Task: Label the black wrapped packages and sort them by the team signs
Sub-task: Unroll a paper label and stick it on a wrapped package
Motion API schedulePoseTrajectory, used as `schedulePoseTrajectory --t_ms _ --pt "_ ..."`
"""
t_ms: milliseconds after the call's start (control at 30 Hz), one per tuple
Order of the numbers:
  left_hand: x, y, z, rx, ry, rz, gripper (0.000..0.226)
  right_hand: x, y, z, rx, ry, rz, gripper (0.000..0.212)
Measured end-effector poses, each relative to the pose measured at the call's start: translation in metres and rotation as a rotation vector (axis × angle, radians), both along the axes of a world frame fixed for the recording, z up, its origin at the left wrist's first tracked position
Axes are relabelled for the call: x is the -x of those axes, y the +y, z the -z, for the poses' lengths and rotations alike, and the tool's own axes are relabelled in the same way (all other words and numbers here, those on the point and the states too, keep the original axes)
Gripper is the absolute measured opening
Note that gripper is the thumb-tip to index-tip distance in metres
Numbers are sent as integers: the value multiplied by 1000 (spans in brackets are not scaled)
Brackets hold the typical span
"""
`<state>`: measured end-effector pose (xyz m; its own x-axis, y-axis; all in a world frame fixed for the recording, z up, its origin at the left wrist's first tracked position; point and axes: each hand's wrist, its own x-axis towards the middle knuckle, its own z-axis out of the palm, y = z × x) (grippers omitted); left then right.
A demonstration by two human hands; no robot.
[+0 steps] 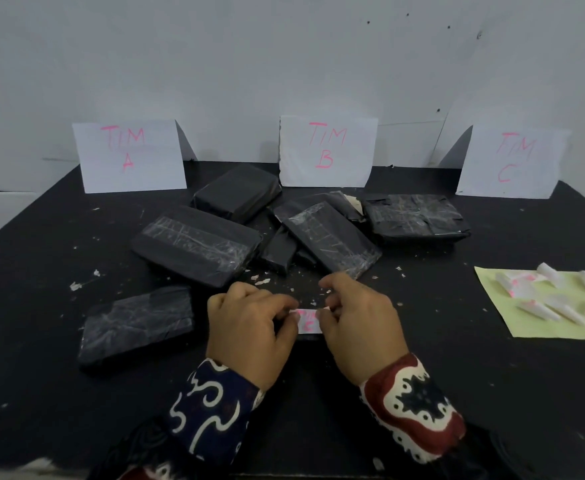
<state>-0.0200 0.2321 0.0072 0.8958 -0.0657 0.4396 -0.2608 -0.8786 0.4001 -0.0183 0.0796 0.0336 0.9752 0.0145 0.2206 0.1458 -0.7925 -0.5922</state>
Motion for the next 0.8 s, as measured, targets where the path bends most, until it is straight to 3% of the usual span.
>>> schedulePoseTrajectory --t_ms 100,167,267,367,467,600,800 --pt "-2 1 6 -17 -6 -9 28 2 2 6 176 -115 48 37" --pt "-3 5 10 43 -19 30 32 5 -3 7 212 -85 86 36" --pt "-1 11 15 40 -57 128 28 9 -11 14 176 -103 109 20" --pt "0 16 16 -24 -32 138 31 11 -12 28 265 -304 72 6" --pt "1 21 18 -47 -13 157 33 18 -11 38 383 -346 1 25" --pt "4 25 21 -55 13 159 34 34 -8 45 568 -144 -8 64" --pt "5 28 23 -43 8 179 36 38 -12 44 546 -135 73 67"
